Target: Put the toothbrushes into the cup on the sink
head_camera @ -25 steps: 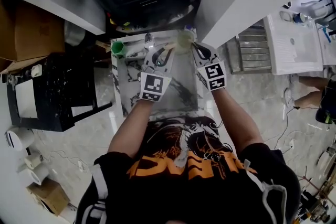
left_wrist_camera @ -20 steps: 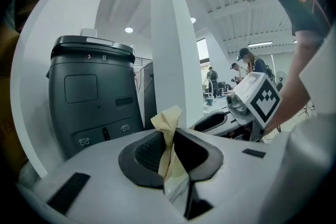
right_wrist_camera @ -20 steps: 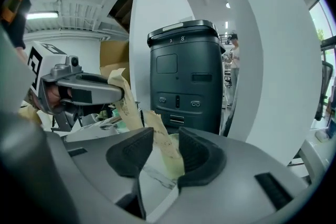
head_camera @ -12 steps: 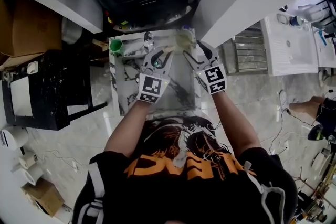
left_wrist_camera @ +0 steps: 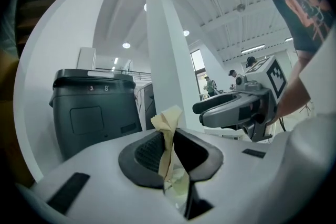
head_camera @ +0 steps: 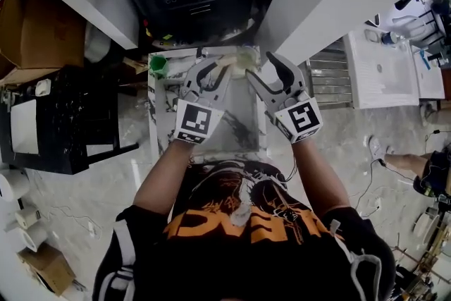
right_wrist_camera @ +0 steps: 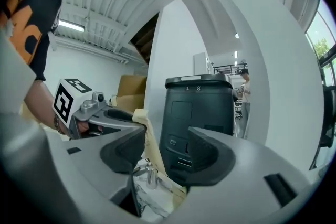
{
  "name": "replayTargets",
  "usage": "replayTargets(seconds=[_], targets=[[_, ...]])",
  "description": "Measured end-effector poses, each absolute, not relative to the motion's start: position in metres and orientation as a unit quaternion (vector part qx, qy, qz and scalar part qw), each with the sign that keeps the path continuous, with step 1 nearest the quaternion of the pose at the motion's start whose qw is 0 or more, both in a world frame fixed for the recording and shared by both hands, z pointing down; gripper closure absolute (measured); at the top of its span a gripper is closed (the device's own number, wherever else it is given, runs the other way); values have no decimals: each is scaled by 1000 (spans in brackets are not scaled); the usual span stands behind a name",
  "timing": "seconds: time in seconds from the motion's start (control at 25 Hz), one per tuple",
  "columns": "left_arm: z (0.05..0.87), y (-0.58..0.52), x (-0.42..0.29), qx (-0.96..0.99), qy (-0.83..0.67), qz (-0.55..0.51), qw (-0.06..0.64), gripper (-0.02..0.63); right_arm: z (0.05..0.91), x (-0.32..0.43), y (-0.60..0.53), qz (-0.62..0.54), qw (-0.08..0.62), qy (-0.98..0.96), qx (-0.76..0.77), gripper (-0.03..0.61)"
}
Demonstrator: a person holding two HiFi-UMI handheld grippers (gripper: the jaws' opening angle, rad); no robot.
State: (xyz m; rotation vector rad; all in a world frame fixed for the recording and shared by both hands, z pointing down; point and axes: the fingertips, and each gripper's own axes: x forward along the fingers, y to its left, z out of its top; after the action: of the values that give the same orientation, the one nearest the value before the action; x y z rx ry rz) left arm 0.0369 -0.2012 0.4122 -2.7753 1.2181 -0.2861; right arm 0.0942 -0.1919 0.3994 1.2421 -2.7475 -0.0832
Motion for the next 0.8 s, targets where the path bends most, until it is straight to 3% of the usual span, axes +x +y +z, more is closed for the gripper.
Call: replayTargets(seconds=[0.48,0.8], targets=[[398,-189,-40,-883,460,-80,49,538,391,16,-170,-42,67,-945,317,376],[403,-191,-106,-854,512,-86,47,537,394,-44,-175,-34,59,-964,257,565]])
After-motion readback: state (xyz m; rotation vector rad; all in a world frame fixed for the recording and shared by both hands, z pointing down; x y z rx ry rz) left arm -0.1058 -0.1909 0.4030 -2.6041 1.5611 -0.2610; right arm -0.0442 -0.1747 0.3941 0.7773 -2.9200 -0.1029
